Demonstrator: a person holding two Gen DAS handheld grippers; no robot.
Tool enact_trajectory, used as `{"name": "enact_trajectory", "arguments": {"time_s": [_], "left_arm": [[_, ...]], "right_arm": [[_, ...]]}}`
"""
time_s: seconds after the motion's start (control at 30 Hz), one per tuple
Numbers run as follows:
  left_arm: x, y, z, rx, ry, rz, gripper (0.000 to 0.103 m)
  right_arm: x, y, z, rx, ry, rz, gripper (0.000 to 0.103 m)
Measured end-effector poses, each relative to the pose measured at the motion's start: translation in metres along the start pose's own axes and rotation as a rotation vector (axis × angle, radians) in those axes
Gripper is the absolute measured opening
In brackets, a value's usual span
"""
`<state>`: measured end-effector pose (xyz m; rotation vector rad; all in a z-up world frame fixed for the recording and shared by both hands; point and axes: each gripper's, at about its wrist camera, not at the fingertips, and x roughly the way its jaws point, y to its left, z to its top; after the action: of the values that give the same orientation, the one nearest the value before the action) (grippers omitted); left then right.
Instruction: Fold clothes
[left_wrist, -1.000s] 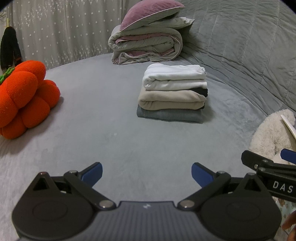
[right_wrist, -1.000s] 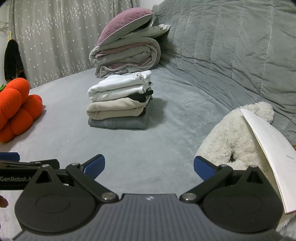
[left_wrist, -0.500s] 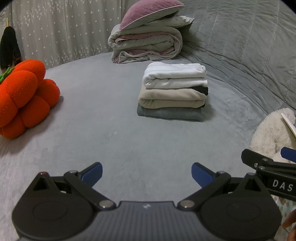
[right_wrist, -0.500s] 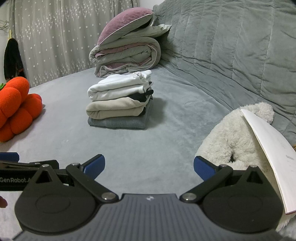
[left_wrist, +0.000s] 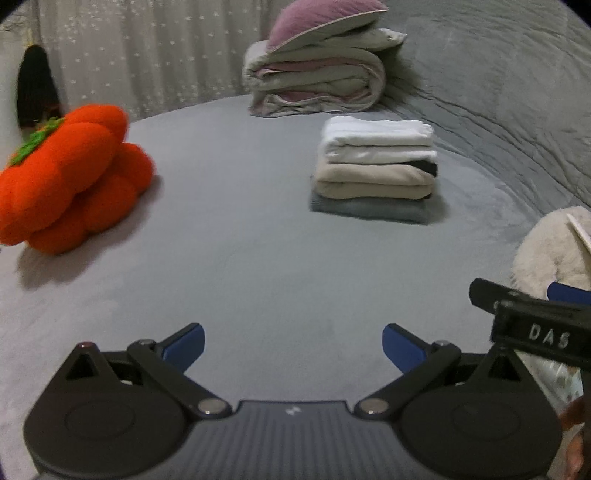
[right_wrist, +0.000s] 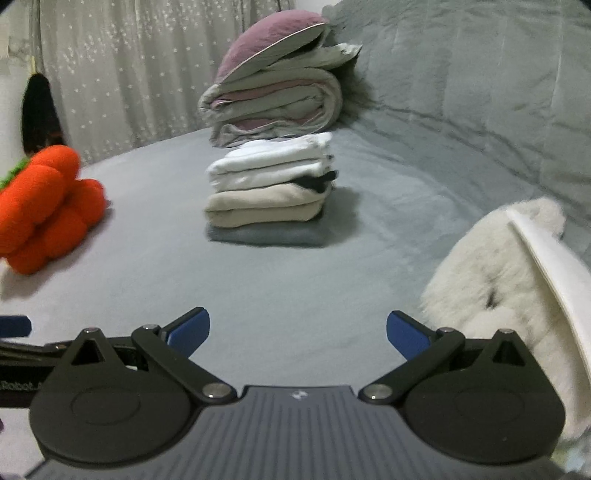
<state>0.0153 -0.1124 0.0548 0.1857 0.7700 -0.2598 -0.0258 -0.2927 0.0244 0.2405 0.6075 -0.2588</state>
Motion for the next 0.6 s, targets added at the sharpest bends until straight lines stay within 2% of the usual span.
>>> {"name": "enact_trajectory", "arguments": {"time_s": [0.2,0.37,0.6], "left_arm": [[-0.034,0.039,-0.020,-0.053,-0.014,0.048,0.102],[-0.058,0.066,-0.036,-0.096,-0.021,0.078,0.102],[-0.079,0.085,-0.058,-0.122,-0.031,0.108,0.102]], "right_arm": [[-0.026,0.036,-0.009,-0.025,-0.003,0.043,0.103],[-0.052,0.066,-0.010,-0.076,-0.039,0.078,0.103],[-0.073,0.091,-0.023,-0.104,-0.051,0.139,0.103]]}}
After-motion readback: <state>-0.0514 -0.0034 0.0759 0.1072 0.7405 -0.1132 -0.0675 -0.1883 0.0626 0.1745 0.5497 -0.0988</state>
